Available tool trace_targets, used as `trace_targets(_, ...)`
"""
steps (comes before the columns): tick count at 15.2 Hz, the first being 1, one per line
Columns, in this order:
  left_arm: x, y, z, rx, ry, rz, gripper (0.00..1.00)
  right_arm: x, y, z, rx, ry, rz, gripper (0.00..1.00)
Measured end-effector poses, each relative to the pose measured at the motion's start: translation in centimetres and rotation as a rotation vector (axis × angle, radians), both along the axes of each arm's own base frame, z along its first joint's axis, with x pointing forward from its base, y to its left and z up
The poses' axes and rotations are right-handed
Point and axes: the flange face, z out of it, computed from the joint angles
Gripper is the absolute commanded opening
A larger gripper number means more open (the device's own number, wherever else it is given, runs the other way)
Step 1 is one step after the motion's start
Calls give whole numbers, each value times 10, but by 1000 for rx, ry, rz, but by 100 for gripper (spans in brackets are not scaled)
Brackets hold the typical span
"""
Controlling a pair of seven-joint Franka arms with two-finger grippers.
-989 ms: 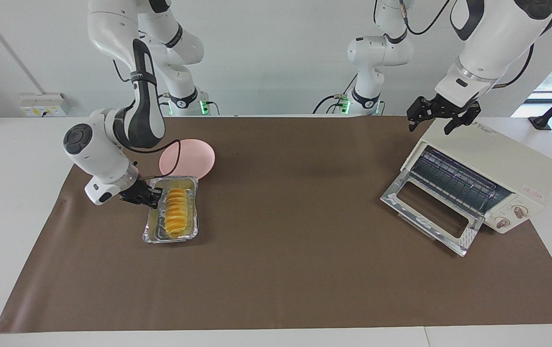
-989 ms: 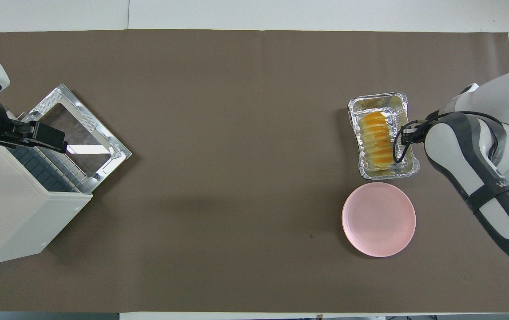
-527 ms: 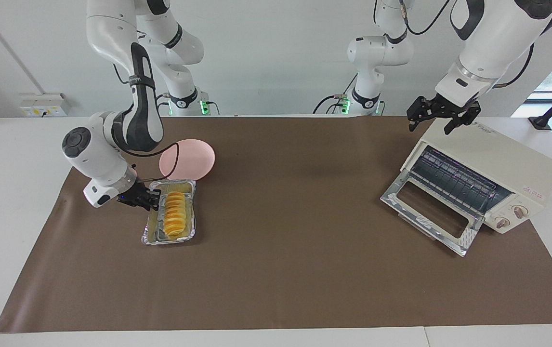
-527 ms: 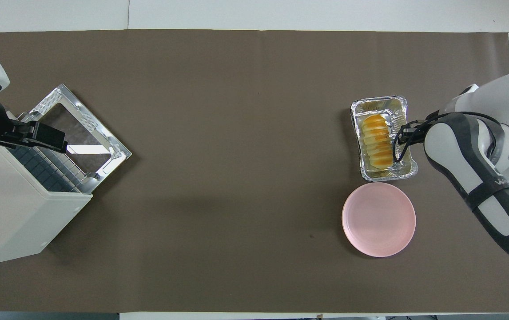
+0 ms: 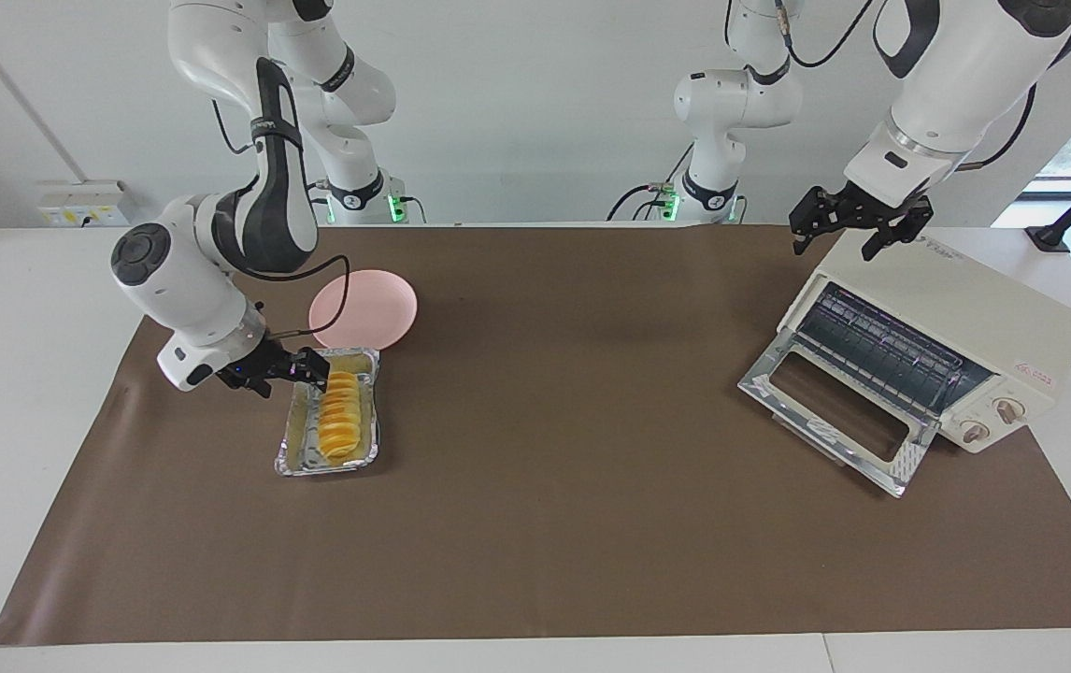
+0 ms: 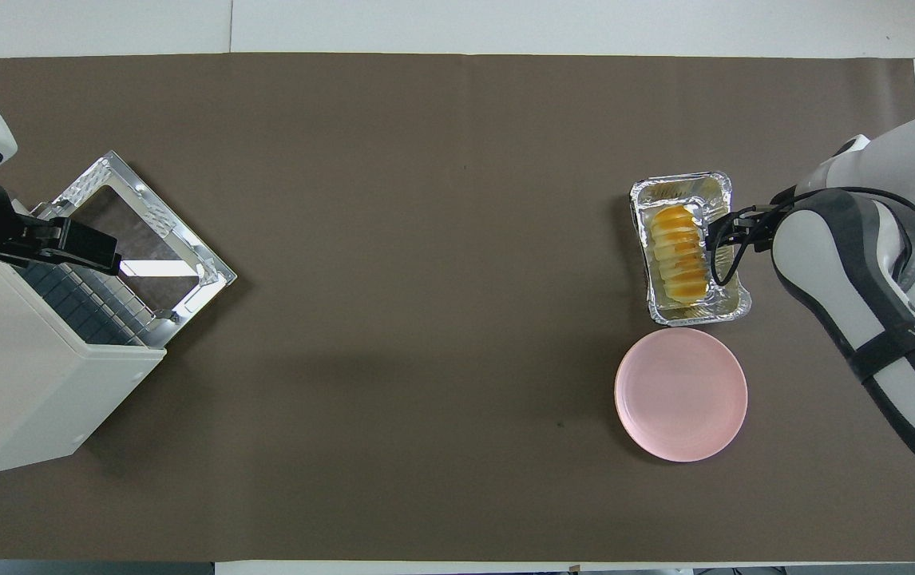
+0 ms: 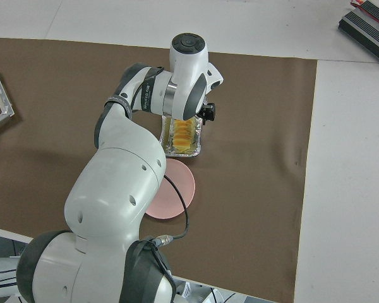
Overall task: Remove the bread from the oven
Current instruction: 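Grasp the bread in the foil tray with the right gripper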
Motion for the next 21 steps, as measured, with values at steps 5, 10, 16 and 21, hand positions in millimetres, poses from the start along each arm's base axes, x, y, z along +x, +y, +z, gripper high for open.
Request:
trace_targets(5, 0, 0, 0, 0, 0, 0, 100, -11, 45, -30, -15, -12, -14, 100)
trace_targets(10, 0, 0, 0, 0, 0, 0, 100, -18, 39, -45, -20, -10, -17, 99)
trace_targets(16, 0, 0, 0, 0, 0, 0, 100, -23, 34, -58, -26, -31, -29, 56)
trace_targets(21, 0, 0, 0, 0, 0, 0, 100, -23, 32, -59, -28, -34, -32, 0)
